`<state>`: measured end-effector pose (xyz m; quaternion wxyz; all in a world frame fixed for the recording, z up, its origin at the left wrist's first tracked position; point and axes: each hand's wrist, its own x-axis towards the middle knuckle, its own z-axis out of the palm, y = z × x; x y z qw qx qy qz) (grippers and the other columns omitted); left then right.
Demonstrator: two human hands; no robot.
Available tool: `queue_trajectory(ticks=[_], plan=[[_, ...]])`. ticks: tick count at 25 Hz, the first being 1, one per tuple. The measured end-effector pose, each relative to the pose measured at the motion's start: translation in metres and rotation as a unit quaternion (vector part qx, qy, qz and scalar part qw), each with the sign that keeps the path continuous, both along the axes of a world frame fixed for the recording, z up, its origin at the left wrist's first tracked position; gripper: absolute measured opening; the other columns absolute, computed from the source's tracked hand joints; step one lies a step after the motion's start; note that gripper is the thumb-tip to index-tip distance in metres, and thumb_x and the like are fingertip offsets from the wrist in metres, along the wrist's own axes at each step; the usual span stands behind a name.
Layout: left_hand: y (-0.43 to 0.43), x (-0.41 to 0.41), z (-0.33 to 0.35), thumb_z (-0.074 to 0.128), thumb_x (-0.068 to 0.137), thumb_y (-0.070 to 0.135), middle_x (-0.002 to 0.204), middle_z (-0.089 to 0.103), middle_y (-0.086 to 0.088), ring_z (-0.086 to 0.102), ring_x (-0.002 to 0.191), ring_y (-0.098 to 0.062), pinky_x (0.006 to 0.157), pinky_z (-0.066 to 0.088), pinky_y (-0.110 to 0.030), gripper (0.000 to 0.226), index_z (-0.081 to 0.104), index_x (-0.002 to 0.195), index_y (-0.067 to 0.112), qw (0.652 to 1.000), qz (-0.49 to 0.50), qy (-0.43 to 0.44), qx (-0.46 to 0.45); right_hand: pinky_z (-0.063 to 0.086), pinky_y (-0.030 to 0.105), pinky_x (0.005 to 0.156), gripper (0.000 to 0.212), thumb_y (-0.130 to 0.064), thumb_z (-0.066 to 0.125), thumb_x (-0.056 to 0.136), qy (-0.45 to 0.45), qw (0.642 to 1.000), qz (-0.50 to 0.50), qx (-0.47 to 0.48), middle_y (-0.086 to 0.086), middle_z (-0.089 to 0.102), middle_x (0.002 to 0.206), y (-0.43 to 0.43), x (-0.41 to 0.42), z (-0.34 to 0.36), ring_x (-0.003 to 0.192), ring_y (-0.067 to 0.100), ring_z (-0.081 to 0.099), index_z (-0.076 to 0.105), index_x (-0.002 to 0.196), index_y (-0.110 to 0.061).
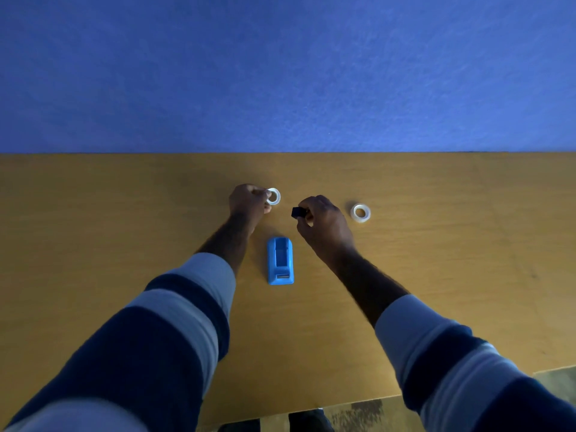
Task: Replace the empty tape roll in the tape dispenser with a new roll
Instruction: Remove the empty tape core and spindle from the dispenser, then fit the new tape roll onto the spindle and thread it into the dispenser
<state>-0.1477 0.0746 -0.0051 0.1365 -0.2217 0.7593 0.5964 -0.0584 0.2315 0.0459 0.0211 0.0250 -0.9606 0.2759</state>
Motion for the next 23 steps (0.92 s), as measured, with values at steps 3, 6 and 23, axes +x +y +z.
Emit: queue_trajectory(ticks=[3, 6, 23], plan=[[0.001, -0.002, 0.005, 0.07, 0.092, 0.014, 0.099, 0.074, -0.016, 0.075, 0.077, -0.024, 0.079, 0.063, -0.039, 0.033, 0.066, 0.118, -0.006, 1.0, -0.013, 0.0, -0.006, 0.059, 0.032, 0.069, 0.014, -0.011, 0.069, 0.089, 0.008, 1.0, -0.007, -0.011, 0.002, 0.065, 0.099, 0.001, 0.003, 0.0, 0.08, 0.011, 0.062, 0.067, 0.103, -0.011], [-0.002, 0.001, 0.011, 0.068, 0.094, 0.02, 0.103, 0.074, -0.014, 0.074, 0.08, -0.024, 0.082, 0.063, -0.04, 0.036, 0.066, 0.12, -0.004, 0.998, -0.044, -0.001, -0.037, 0.059, 0.032, 0.069, 0.014, -0.011, 0.068, 0.089, 0.006, 1.0, -0.012, -0.018, 0.003, 0.066, 0.099, -0.001, 0.004, 0.0, 0.08, 0.012, 0.062, 0.068, 0.104, -0.01], [-0.014, 0.076, 0.055, 0.065, 0.097, 0.019, 0.091, 0.073, -0.02, 0.072, 0.081, -0.027, 0.076, 0.062, -0.035, 0.03, 0.069, 0.11, -0.007, 0.97, -0.101, -0.108, 0.192, 0.056, 0.03, 0.071, 0.015, -0.014, 0.071, 0.084, 0.002, 0.992, 0.008, -0.127, 0.001, 0.064, 0.095, -0.013, 0.015, 0.001, 0.077, 0.008, 0.061, 0.069, 0.099, -0.014]])
